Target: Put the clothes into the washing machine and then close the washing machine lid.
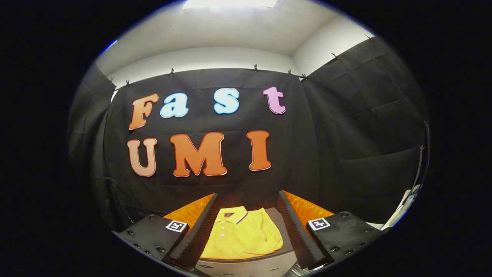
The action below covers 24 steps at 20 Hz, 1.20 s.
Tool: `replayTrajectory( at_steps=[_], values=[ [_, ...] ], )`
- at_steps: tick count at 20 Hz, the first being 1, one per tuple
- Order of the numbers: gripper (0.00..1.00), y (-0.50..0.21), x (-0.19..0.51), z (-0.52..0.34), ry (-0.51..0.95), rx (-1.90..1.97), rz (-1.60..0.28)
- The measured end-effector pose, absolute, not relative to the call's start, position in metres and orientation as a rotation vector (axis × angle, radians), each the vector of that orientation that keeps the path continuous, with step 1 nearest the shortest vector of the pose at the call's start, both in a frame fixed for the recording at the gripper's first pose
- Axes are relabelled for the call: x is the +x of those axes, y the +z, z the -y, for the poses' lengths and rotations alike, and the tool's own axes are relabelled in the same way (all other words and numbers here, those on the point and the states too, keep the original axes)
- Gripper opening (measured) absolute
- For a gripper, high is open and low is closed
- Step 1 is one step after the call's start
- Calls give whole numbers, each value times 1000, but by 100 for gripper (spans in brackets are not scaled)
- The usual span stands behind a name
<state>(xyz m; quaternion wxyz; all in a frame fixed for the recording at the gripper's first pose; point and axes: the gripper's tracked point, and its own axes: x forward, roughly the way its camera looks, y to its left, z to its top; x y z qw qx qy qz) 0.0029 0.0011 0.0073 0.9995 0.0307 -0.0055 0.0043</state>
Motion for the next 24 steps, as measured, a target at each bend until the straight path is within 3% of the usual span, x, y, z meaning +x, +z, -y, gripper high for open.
replayTrajectory(
  at_steps=[15,24],
  values=[
    [96,23,7,-15,24,10,23],
    [96,-15,85,-52,122,0,-131]
  ],
)
